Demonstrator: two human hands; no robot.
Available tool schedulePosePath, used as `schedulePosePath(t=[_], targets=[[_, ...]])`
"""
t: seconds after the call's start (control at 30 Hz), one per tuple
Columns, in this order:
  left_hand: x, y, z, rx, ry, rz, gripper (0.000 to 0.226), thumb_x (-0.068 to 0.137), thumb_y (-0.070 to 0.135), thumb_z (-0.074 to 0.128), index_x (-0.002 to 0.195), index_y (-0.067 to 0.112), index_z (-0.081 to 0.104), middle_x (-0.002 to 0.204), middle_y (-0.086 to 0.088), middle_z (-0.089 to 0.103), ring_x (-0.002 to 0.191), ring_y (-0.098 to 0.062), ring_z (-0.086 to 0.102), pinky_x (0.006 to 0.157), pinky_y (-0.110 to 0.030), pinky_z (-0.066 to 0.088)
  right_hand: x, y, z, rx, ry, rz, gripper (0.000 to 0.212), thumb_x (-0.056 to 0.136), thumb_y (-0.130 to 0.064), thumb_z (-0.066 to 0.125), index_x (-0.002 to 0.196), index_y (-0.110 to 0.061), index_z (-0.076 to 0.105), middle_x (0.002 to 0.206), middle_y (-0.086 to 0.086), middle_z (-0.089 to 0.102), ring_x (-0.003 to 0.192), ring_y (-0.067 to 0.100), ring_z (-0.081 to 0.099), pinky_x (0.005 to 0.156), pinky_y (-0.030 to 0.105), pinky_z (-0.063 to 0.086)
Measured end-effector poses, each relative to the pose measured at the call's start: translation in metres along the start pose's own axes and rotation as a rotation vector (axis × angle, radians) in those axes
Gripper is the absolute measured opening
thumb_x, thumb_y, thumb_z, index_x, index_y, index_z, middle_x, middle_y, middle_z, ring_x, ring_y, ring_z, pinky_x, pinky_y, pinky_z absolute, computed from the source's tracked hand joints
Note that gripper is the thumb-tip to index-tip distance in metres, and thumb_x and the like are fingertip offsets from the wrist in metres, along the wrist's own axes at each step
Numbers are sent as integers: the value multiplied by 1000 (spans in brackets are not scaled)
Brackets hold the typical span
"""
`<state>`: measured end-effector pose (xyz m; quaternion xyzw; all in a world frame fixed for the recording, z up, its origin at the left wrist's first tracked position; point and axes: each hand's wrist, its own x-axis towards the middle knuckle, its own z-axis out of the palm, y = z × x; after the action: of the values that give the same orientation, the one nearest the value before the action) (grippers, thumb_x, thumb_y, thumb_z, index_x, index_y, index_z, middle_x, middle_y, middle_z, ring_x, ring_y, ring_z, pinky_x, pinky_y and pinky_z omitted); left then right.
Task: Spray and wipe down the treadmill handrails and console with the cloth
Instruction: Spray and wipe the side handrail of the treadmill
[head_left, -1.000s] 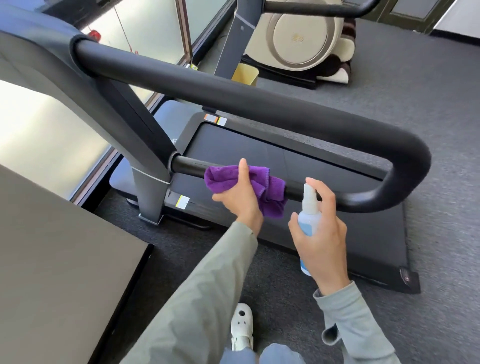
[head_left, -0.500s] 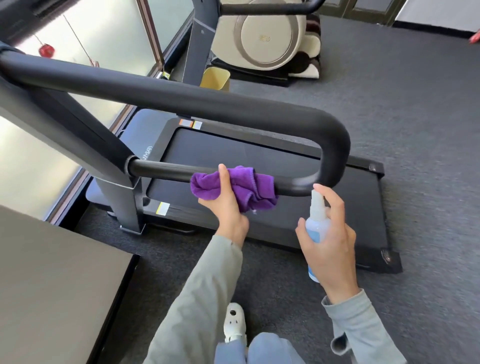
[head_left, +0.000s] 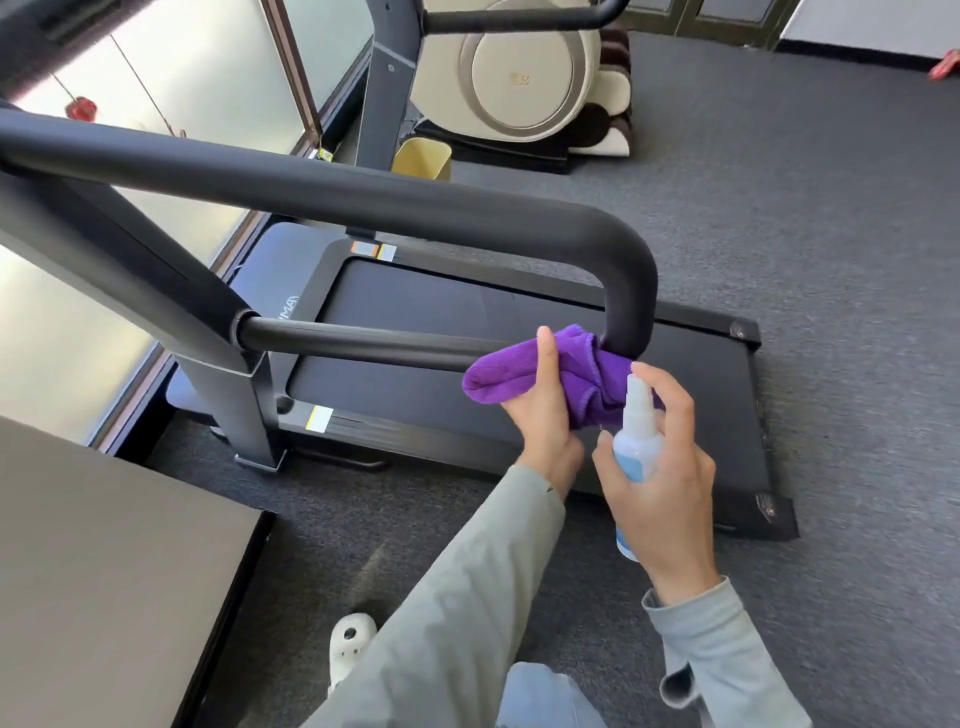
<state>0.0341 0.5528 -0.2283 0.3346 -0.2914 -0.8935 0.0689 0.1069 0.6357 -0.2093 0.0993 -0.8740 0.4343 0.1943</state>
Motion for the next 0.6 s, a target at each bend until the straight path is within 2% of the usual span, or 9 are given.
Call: schedulePosePath(t=[0.1,0.17,0.2,0.3,0.37,0.43,0.53,0.6], targets=[[18,29,-17,-44,140,114,44,84,35,75,116,10,57,90,0,76,89,-21,73,88,-47,56,-1,2,-2,-18,-10,7,72,78,8,71,133,-26,41,132,-16,50,92,14,59,87,-3,32],[34,49,-29,-57,189,141,37,84,34,75,109,16,55,82,7,76,86,-17,72,88,-45,56,-1,3,-1,-26,-11,12,71,79,6,71,134,-27,40,133,-17,49,90,14,58,86,-3,32],[37,55,-32,-43,207,126,39,83,35,76,108,17,52,87,6,76,89,-17,72,89,-45,56,-2,2,0,-28,-15,16,70,80,6,70,134,-28,40,133,-18,49,90,14,58,86,-3,32],[37,55,-32,34,270,75,69,78,41,79,125,17,35,118,-1,65,103,-18,67,95,-45,53,-2,-1,5,-17,-25,26,69,81,4,70,134,-29,40,131,-34,45,89,12,57,85,-2,33],[35,53,-32,74,262,54,79,77,43,79,133,15,32,123,-2,62,106,-18,65,96,-45,53,-1,-4,11,-10,-39,19,69,81,3,70,134,-29,40,126,-45,41,88,10,55,84,-3,32],[37,58,-40,91,238,51,75,77,44,78,134,14,40,121,-2,64,104,-19,67,92,-47,55,1,-9,18,-1,-65,16,69,81,3,70,134,-29,40,124,-38,44,87,8,54,83,-4,31],[42,73,-65,93,261,123,54,79,44,77,119,13,55,110,-2,70,92,-16,71,84,-43,59,7,-23,30,33,-94,-8,71,81,3,70,135,-32,39,133,-22,47,98,11,56,87,-5,31],[46,94,-82,76,324,186,54,80,44,76,118,14,53,107,1,69,83,-9,70,81,-36,59,12,-34,40,50,-105,-49,71,81,2,70,135,-32,40,134,-24,46,101,11,56,88,-2,34]])
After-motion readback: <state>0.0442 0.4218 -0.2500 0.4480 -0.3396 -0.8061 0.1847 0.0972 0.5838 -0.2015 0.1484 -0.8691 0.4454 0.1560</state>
